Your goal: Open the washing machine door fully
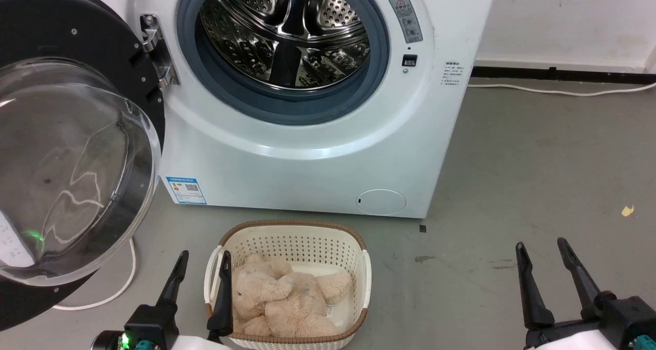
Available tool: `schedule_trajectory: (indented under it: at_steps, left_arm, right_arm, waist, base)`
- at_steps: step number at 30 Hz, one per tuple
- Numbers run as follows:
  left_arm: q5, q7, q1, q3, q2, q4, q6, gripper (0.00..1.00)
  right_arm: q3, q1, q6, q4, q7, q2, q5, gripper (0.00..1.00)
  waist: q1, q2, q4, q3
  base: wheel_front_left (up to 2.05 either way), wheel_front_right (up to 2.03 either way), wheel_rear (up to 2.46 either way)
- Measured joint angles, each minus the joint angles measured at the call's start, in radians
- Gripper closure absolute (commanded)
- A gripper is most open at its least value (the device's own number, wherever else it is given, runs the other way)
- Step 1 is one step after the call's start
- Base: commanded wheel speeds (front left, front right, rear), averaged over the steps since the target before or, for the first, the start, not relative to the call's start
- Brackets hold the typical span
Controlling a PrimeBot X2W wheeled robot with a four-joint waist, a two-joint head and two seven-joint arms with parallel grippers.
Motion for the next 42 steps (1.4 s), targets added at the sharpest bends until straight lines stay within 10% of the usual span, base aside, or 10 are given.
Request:
schedule_trajectory:
  at_steps: [18, 19, 42]
  left_arm:
    - [0.016, 0.003, 0.006, -0.025, 0.001, 0.000, 0.026, 0.00]
    - [0.016, 0.004, 0.006, -0.026, 0.002, 0.001, 0.025, 1.00]
    - [0.043, 0.032, 0.003, 0.003, -0.017, 0.002, 0.008, 1.00]
  right_arm:
    - [0.011, 0.012, 0.000, 0.016, 0.002, 0.000, -0.001, 0.00]
    - [0.012, 0.012, 0.000, 0.016, 0.002, 0.000, -0.001, 1.00]
    - [0.016, 0.009, 0.000, 0.015, 0.028, 0.000, -0.010, 1.00]
  waist:
    - [0.0000, 0.0000, 0.003, -0.012]
    - [0.0001, 0.0000, 0.004, -0.011]
    - [0.0001, 0.0000, 0.004, -0.011]
  base:
    - [0.00, 0.00, 0.00]
    - [0.00, 0.00, 0.00]
    - [0.00, 0.00, 0.00]
